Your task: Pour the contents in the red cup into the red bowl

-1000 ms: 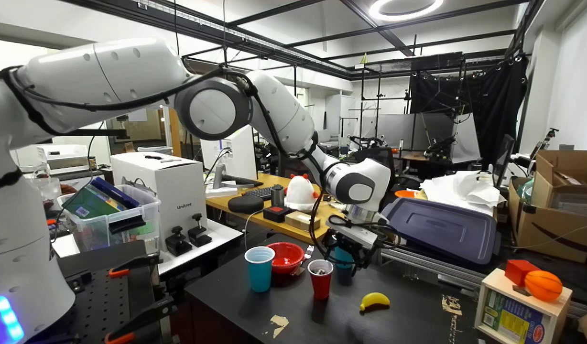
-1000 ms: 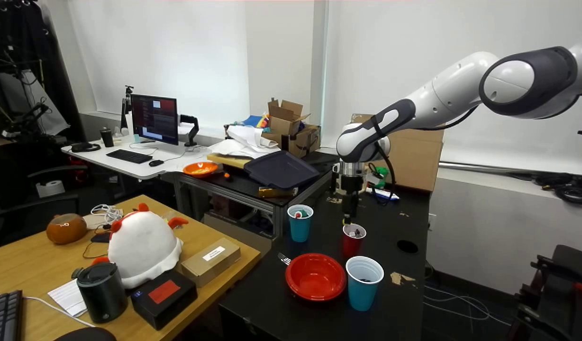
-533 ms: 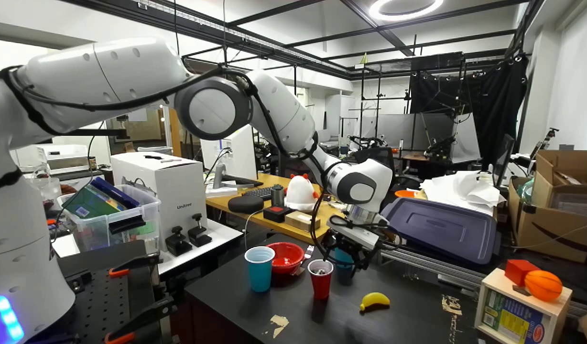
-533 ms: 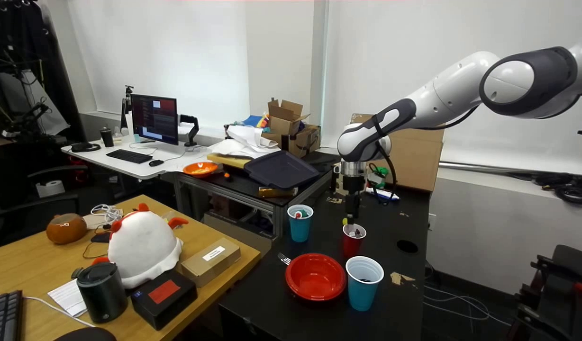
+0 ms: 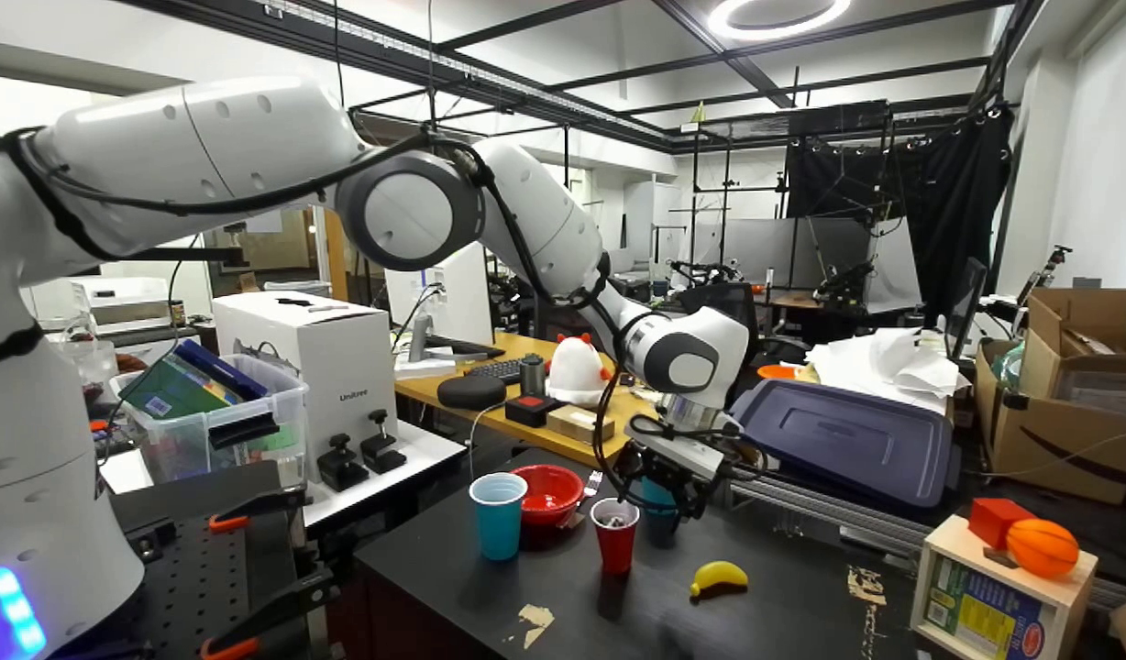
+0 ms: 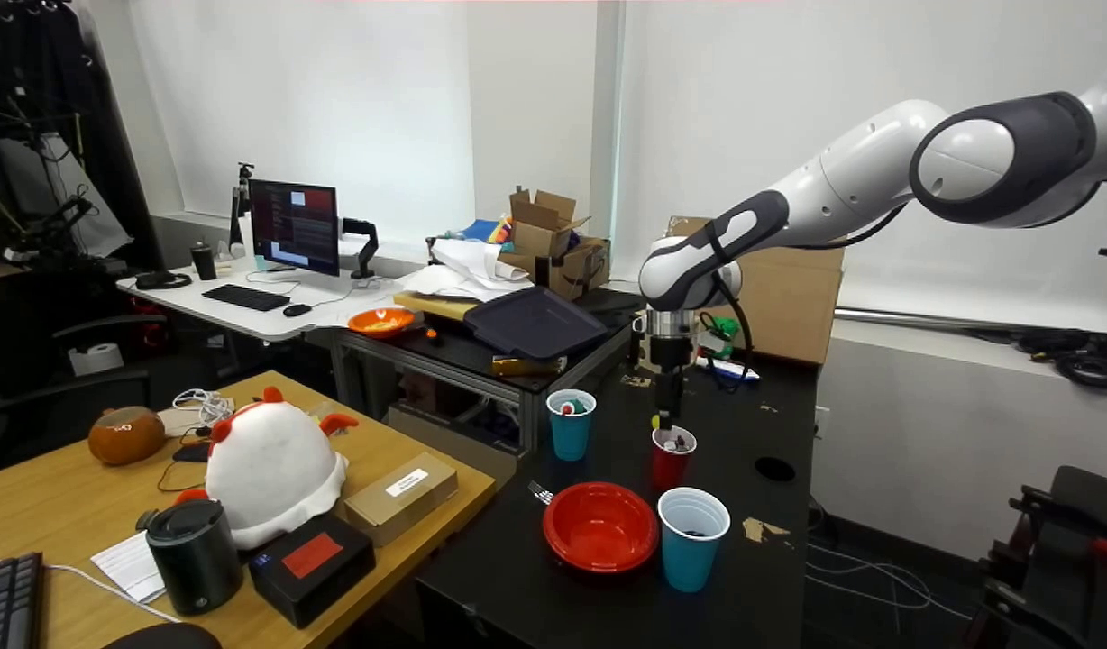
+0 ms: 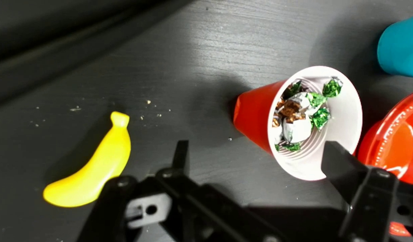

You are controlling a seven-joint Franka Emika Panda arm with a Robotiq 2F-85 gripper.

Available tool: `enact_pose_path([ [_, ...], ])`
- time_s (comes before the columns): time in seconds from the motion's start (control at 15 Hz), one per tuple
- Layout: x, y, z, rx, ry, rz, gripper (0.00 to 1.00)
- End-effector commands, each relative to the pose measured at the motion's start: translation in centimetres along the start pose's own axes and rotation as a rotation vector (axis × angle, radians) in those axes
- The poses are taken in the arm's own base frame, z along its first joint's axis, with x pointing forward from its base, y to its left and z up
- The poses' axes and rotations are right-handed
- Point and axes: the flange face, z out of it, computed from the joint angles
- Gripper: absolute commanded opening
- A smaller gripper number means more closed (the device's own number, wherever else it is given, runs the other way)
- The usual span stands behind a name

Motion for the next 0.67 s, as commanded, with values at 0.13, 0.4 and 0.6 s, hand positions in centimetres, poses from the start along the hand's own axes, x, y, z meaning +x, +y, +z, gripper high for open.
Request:
enact_pose_path([
  [0.13,-0.1,0.8,0.6,-0.062,-0.038,0.022,1.00],
  [0.4,0.0,1.1,1.9,-0.076,-0.054,0.024,1.00],
  [0.6,0.4,0.6,2.5,-0.059,-0.044,0.028,1.00],
])
